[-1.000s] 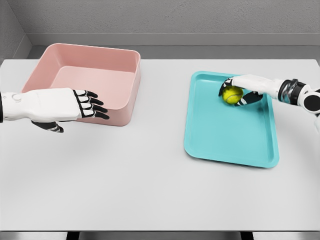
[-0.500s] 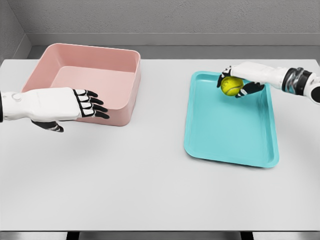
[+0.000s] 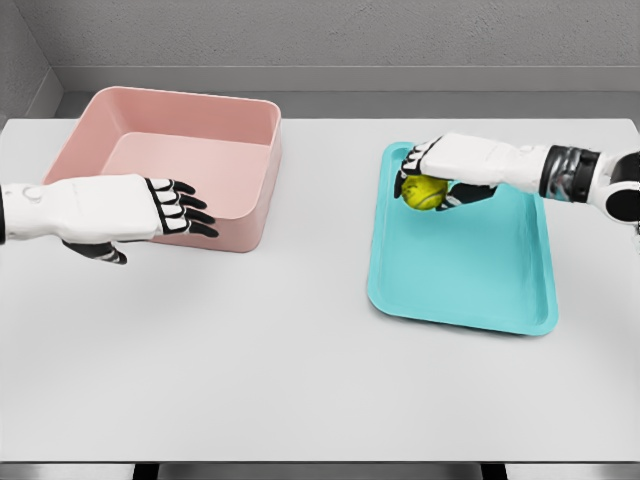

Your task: Put the tennis from the blue tray into the pink basket with both arms

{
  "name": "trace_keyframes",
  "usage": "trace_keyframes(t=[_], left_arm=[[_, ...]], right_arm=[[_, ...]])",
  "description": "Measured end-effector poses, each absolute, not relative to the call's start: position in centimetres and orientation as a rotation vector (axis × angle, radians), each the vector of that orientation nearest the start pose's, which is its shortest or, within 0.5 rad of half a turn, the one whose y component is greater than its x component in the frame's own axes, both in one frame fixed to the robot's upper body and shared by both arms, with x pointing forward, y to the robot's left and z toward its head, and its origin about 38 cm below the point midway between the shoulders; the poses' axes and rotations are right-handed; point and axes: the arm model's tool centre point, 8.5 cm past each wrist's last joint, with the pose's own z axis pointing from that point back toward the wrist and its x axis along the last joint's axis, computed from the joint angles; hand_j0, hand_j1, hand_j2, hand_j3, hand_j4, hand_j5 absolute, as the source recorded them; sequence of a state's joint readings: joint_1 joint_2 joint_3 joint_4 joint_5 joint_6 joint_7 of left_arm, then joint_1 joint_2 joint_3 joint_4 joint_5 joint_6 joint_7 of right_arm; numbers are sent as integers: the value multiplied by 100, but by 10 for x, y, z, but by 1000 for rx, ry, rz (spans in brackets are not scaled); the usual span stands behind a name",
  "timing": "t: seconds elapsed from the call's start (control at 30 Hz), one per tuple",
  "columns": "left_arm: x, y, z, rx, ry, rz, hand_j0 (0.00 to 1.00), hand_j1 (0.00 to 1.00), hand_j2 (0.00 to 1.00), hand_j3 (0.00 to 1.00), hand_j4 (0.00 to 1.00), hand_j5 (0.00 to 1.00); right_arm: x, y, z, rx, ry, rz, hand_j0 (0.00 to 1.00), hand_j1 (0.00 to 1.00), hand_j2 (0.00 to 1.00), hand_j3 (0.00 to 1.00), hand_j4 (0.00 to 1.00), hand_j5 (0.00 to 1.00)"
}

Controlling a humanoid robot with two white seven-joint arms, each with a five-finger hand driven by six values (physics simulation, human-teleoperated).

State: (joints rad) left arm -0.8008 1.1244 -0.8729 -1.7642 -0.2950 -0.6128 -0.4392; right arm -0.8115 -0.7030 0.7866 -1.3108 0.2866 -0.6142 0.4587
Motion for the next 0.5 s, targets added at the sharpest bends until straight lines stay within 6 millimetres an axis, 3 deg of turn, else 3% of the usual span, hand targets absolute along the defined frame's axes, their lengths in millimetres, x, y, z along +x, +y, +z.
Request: trace_keyframes(t=[0.13,0.5], left_arm=[[374,294,272,-472,1771,2964,100,100,100,100,100,100],[376,300,287,-513,1813,2939,100,100,100,100,100,100]], right_arm=[[456,-233,228,-239,-1612,2085,55,55,55,55,55,55],[431,-190,216,-107,-1662,2181,53,53,53,53,53,53]])
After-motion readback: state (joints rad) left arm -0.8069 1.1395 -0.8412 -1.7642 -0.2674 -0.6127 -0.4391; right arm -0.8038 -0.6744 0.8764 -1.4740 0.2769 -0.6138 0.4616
